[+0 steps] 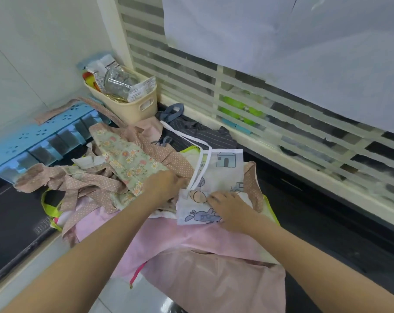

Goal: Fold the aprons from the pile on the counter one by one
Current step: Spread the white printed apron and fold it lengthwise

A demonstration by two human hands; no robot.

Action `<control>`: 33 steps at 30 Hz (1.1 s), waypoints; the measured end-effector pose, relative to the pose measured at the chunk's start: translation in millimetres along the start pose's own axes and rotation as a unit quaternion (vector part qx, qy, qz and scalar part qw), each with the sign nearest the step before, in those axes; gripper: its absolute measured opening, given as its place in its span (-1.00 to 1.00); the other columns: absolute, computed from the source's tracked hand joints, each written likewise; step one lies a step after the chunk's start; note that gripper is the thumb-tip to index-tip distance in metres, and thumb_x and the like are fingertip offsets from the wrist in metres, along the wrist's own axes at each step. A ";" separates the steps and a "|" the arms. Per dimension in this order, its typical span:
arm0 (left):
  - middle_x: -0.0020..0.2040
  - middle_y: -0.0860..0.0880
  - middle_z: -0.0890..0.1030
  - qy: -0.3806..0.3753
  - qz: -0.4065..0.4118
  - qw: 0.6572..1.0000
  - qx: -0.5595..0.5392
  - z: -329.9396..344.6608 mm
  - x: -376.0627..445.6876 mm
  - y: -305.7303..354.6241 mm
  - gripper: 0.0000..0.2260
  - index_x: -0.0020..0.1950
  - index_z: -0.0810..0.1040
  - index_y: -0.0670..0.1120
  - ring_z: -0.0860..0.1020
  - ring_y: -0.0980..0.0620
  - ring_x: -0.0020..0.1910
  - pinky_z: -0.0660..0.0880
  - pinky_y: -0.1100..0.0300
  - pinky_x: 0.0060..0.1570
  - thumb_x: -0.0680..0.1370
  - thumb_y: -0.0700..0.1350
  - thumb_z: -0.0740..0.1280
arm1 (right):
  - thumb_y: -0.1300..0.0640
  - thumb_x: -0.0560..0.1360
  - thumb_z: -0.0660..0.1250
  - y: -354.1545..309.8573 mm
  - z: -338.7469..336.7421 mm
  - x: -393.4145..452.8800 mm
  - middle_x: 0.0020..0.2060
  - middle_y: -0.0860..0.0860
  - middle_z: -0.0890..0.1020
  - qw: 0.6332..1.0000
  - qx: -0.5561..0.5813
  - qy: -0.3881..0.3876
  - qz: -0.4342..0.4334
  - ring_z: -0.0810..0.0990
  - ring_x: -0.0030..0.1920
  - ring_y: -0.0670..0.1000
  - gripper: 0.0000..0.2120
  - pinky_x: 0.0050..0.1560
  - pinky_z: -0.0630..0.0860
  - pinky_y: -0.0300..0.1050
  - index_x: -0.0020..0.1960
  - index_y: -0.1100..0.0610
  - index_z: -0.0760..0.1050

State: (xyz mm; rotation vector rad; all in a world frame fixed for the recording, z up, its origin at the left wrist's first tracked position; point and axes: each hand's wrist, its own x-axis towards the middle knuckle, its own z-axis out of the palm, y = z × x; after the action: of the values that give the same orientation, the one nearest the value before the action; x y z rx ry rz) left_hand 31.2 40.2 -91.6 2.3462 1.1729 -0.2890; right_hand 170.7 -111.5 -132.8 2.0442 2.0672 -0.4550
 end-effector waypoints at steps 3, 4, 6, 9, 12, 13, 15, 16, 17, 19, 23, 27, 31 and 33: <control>0.17 0.09 0.54 -0.109 0.067 0.950 -0.285 -12.8 -12.0 7.1 -0.68 0.24 0.54 -0.04 0.46 0.13 0.15 0.37 0.46 -0.04 0.63 0.06 0.13 | -0.08 0.49 0.28 13.9 -32.7 0.6 0.13 0.03 0.53 0.974 0.214 -0.069 0.023 0.53 0.07 0.05 -0.60 0.09 0.47 -0.06 0.26 0.08 0.44; 0.21 0.16 0.48 -0.186 0.073 0.929 -0.312 -13.6 -16.3 10.3 -0.68 0.28 0.50 0.01 0.41 0.18 0.20 0.31 0.51 0.03 0.61 0.09 0.14 | -0.08 0.47 0.32 19.9 -42.1 0.6 0.01 0.04 0.59 0.961 0.258 -0.087 0.038 0.54 -0.05 0.02 -0.65 -0.03 0.47 -0.09 0.15 0.11 0.50; 0.23 0.22 0.40 -0.252 0.099 0.927 -0.260 -8.7 -14.2 10.4 -0.65 0.31 0.45 0.08 0.34 0.20 0.25 0.22 0.39 0.17 0.55 0.15 0.24 | -0.03 0.46 0.37 28.7 -57.0 -0.8 -0.16 0.05 0.57 0.941 0.306 -0.127 0.062 0.47 -0.18 0.00 -0.72 -0.18 0.35 -0.13 -0.01 0.18 0.51; 0.16 0.18 0.52 -0.163 0.114 0.948 -0.248 -9.4 -1.3 9.3 -0.62 0.25 0.52 0.05 0.46 0.19 0.14 0.34 0.45 0.03 0.45 0.06 0.43 | -0.07 0.49 0.36 36.2 -70.1 -1.3 -0.25 0.00 0.50 0.911 0.369 -0.163 0.082 0.43 -0.25 -0.06 -0.79 -0.23 0.31 -0.23 -0.15 0.07 0.46; -0.20 0.25 0.61 -0.136 0.103 0.941 -0.293 -8.4 11.7 14.1 -0.87 0.02 0.62 0.03 0.53 0.30 -0.19 0.36 0.59 -0.31 0.48 -0.03 0.42 | -0.11 0.49 0.35 40.6 -67.9 3.1 -0.25 -0.14 0.49 0.919 0.364 -0.121 0.096 0.47 -0.16 -0.10 -0.91 -0.17 0.33 -0.29 -0.15 -0.20 0.45; -0.23 0.23 0.59 -0.138 0.097 0.942 -0.291 -6.0 13.6 18.1 -0.88 0.02 0.62 0.02 0.51 0.29 -0.23 0.35 0.58 -0.35 0.50 -0.03 0.40 | -0.11 0.49 0.34 41.4 -62.1 5.0 -0.29 -0.17 0.43 0.940 0.316 -0.088 0.098 0.45 -0.16 -0.10 -0.91 -0.18 0.29 -0.30 -0.13 -0.20 0.43; -0.29 0.10 0.52 -0.112 0.062 0.956 -0.263 1.4 22.3 21.0 -0.87 -0.10 0.58 -0.04 0.44 0.20 -0.33 0.32 0.49 -0.44 0.51 0.01 0.38 | -0.15 0.47 0.36 40.9 -51.5 8.0 -0.24 -0.15 0.43 0.956 0.264 -0.035 0.120 0.44 -0.13 -0.09 -0.80 -0.13 0.31 -0.30 -0.04 -0.04 0.47; -0.32 0.04 0.48 -0.096 0.040 0.964 -0.243 5.0 28.1 20.3 -0.82 -0.18 0.53 -0.06 0.41 0.14 -0.37 0.31 0.40 -0.45 0.51 0.03 0.38 | -0.19 0.42 0.39 41.2 -46.1 9.2 -0.12 -0.11 0.49 0.955 0.260 -0.032 0.136 0.46 -0.04 -0.07 -0.63 -0.02 0.37 -0.27 0.06 0.04 0.47; -0.29 -0.03 0.50 -0.086 0.018 0.971 -0.224 9.2 33.9 20.3 -0.78 -0.19 0.52 -0.08 0.43 0.07 -0.36 0.34 0.32 -0.39 0.51 0.06 0.37 | -0.22 0.38 0.41 44.3 -39.5 10.1 0.03 -0.07 0.50 0.953 0.261 -0.043 0.151 0.47 0.08 -0.03 -0.46 0.10 0.39 -0.21 0.19 0.09 0.42; -0.12 -0.15 0.57 -0.085 -0.007 0.979 -0.183 12.0 38.7 22.5 -0.67 -0.03 0.55 -0.18 0.55 -0.05 -0.17 0.43 0.19 -0.19 0.51 0.10 0.34 | -0.25 0.32 0.45 47.9 -34.4 8.2 0.25 0.02 0.39 0.956 0.235 -0.053 0.165 0.36 0.29 0.06 -0.23 0.27 0.35 -0.07 0.36 0.12 0.27; -0.31 -0.03 0.50 -0.095 -0.016 0.985 -0.145 11.1 43.7 23.8 -0.67 -0.26 0.43 -0.10 0.43 0.08 -0.34 0.31 0.28 -0.35 0.53 0.13 0.30 | -0.33 0.28 0.42 53.3 -33.9 6.6 0.45 0.10 0.09 0.971 0.159 -0.019 0.177 0.00 0.47 0.16 0.06 0.44 0.08 0.14 0.52 0.11 -0.03; 0.28 -0.08 0.45 -0.110 0.014 0.980 -0.164 4.9 49.9 18.5 -0.40 0.36 0.35 -0.17 0.44 -0.06 0.22 0.39 0.13 0.16 0.46 0.13 0.40 | -0.35 0.25 0.43 57.1 -36.5 13.3 0.29 0.08 0.32 0.968 0.191 -0.030 0.159 0.21 0.33 0.08 -0.03 0.34 0.07 -0.05 0.42 0.17 0.17; 0.25 -0.05 0.45 -0.168 0.101 0.978 -0.073 -6.4 50.4 31.2 -0.44 0.34 0.38 -0.12 0.43 -0.05 0.24 0.35 0.15 0.19 0.42 0.00 0.48 | -0.15 0.33 0.49 55.0 -38.9 16.0 -0.14 -0.09 0.37 0.961 0.248 -0.052 0.106 0.37 -0.06 -0.03 -0.50 -0.08 0.29 -0.18 0.03 0.11 0.35; 0.18 -0.06 0.49 -0.213 0.118 0.970 0.020 -11.3 51.2 41.7 -0.51 0.25 0.46 -0.13 0.46 -0.08 0.18 0.38 0.10 0.13 0.43 0.08 0.45 | -0.20 0.35 0.45 58.4 -40.7 19.8 -0.23 -0.08 0.38 0.937 0.321 -0.073 0.119 0.38 -0.16 -0.03 -0.54 -0.18 0.28 -0.18 -0.11 0.14 0.37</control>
State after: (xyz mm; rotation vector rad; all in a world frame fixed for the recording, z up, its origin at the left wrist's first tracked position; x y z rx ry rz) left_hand 95.1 60.2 -88.3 2.2726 0.6825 -0.6938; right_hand 231.5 -78.9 -106.3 2.4533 1.6848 -1.3303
